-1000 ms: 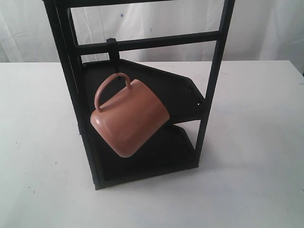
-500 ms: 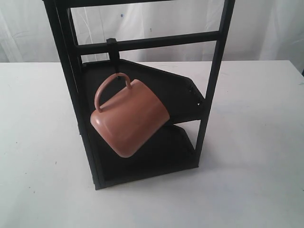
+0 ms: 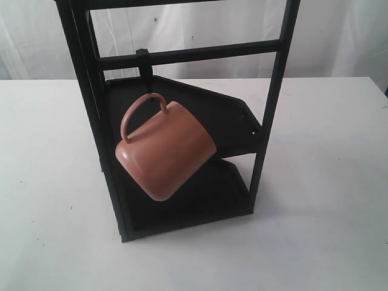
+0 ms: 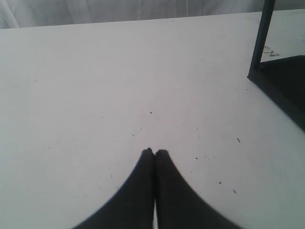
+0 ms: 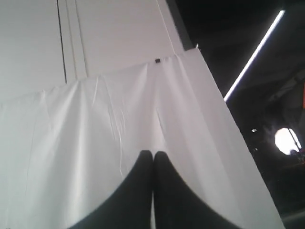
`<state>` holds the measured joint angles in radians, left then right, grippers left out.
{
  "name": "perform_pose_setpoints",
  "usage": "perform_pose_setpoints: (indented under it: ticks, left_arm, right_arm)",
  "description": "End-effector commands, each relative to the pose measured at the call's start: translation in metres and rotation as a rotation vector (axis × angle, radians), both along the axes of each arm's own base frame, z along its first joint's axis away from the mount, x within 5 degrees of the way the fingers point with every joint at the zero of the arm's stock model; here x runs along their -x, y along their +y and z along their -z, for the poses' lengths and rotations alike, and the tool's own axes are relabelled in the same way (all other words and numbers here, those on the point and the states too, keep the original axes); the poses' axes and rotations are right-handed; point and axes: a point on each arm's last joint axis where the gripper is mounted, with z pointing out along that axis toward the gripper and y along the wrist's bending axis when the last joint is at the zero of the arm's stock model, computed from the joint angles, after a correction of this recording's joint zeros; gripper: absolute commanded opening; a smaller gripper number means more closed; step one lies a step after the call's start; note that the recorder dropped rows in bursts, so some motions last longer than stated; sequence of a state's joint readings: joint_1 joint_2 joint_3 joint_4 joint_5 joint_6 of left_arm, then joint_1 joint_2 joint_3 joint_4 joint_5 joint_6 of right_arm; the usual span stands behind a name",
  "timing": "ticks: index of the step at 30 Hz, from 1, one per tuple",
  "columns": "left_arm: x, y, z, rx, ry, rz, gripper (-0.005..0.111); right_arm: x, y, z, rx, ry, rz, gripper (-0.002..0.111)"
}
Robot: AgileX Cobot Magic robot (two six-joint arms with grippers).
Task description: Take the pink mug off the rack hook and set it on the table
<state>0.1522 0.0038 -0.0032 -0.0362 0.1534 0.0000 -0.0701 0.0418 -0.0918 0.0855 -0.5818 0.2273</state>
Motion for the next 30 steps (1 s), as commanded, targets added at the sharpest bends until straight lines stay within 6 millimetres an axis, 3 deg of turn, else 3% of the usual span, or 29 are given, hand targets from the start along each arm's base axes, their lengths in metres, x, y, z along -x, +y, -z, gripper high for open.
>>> perform_pose_setpoints:
  ticks: [1,5,11,18,24,30]
  left_arm:
    - [0.000,-0.001,0.001,0.009,-0.005,0.006,0.000]
    - [0.000,-0.001,0.001,0.009,-0.005,0.006,0.000]
    - [0.000,-0.001,0.001,0.009,-0.005,0.006,0.000]
    - [0.000,-0.001,0.001,0.009,-0.005,0.006,0.000]
    - [0.000,-0.001,0.001,0.009,-0.005,0.006,0.000]
    - [0.000,-0.001,0.001,0.009,-0.005,0.006,0.000]
  right_arm:
    - [-0.011,-0.001,-0.005,-0.024,0.031,-0.018,0.000]
    - [-0.021,-0.001,-0.004,-0.051,0.065,-0.042,0.000]
    - [-0.053,0.002,-0.002,-0.065,0.550,-0.082,0.000]
    - [-0.087,0.000,-0.004,-0.049,0.881,-0.055,0.000]
    - [-0.111,0.016,0.006,0.151,1.214,-0.143,0.000]
    - [-0.137,0.041,0.025,0.472,1.747,-0.352,0.000]
